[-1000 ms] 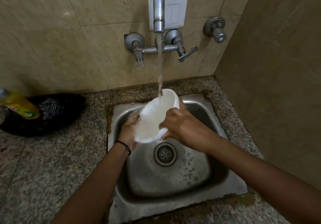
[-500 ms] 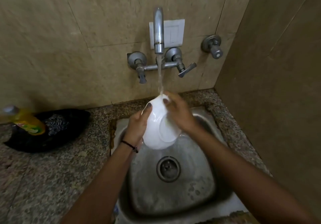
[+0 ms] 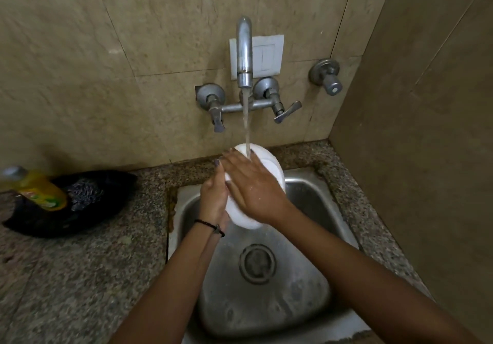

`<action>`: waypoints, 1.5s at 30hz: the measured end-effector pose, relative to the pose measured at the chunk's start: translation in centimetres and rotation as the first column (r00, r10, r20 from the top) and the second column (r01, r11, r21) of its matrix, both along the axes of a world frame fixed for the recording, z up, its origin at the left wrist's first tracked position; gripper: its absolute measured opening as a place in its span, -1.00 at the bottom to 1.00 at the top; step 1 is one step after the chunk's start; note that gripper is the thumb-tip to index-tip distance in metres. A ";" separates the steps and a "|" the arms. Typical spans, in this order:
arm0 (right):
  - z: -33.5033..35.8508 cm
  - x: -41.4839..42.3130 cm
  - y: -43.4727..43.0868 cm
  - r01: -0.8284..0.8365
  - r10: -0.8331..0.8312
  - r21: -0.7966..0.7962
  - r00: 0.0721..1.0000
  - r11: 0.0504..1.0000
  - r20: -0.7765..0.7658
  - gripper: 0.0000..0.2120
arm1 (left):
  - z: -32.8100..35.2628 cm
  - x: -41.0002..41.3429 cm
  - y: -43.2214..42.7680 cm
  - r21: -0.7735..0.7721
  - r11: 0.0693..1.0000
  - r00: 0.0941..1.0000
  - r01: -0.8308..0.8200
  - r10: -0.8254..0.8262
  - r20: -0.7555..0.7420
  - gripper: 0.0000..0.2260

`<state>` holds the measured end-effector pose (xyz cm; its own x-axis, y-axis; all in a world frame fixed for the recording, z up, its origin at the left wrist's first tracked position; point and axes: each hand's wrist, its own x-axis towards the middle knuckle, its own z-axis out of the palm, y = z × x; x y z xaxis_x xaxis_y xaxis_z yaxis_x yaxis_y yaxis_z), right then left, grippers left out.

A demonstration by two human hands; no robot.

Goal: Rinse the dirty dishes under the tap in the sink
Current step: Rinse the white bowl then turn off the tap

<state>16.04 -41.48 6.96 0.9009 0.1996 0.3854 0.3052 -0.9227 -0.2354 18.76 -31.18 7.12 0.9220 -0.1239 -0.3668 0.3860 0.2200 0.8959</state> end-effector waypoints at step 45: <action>0.0 -1.1 -2.5 -0.208 0.196 0.072 0.970 0.975 0.142 -0.62 | -0.3 -3.0 2.7 0.154 0.917 0.916 0.367 -0.385 0.112 -0.22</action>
<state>14.91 -43.97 6.96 0.7844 0.3332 0.5232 0.5173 -0.8168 -0.2554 15.73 -28.47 6.84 0.8586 -0.4321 -0.2759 0.2889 -0.0367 0.9566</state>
